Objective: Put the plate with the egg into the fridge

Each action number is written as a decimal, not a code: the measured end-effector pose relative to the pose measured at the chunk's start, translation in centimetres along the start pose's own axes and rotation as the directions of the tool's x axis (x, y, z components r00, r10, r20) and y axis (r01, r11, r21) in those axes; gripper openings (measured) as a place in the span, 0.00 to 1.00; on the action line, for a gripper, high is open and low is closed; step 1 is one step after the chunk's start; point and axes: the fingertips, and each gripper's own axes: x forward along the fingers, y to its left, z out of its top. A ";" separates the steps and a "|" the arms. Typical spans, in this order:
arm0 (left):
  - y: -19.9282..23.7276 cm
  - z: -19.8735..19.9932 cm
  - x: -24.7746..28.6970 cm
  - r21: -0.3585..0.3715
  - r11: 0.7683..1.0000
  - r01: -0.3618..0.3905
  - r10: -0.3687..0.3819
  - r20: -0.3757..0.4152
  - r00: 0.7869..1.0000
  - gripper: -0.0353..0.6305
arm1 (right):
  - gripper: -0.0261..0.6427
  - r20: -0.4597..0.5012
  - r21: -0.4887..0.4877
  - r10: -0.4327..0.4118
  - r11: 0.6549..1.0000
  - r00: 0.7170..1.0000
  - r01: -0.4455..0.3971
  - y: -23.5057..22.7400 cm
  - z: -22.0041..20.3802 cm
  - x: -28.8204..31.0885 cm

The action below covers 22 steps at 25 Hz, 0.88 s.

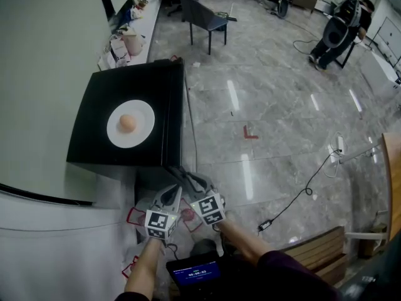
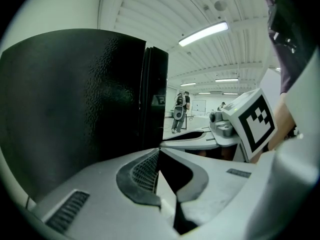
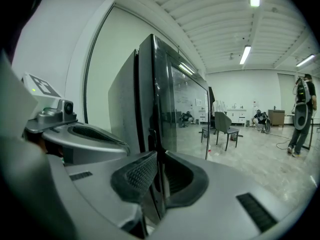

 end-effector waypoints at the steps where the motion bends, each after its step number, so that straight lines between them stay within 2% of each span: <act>1: 0.0 -0.1 0.1 0.001 1.000 -0.003 0.003 -0.001 1.000 0.07 | 0.12 0.003 0.005 -0.002 1.000 1.000 0.002 0.0 0.0 -0.1; 6: -0.3 0.8 0.6 0.004 1.000 0.000 0.000 0.013 1.000 0.07 | 0.11 0.022 0.021 -0.049 0.999 0.999 0.049 -3.4 -0.4 -2.8; 9: -1.3 0.7 2.0 -0.001 0.999 0.037 -0.037 0.005 0.999 0.07 | 0.11 0.012 0.009 -0.021 1.000 1.000 0.021 -6.4 -0.8 -4.5; 16: -7.5 1.3 10.0 0.094 0.987 0.127 -0.127 -0.006 0.992 0.07 | 0.10 0.002 -0.015 0.045 0.999 0.999 -0.045 -13.0 -1.6 -7.1; 22: -11.3 2.8 16.2 0.103 0.986 0.134 -0.135 0.005 0.991 0.07 | 0.10 0.001 -0.039 -0.003 0.999 1.000 0.003 -18.3 -1.6 -9.0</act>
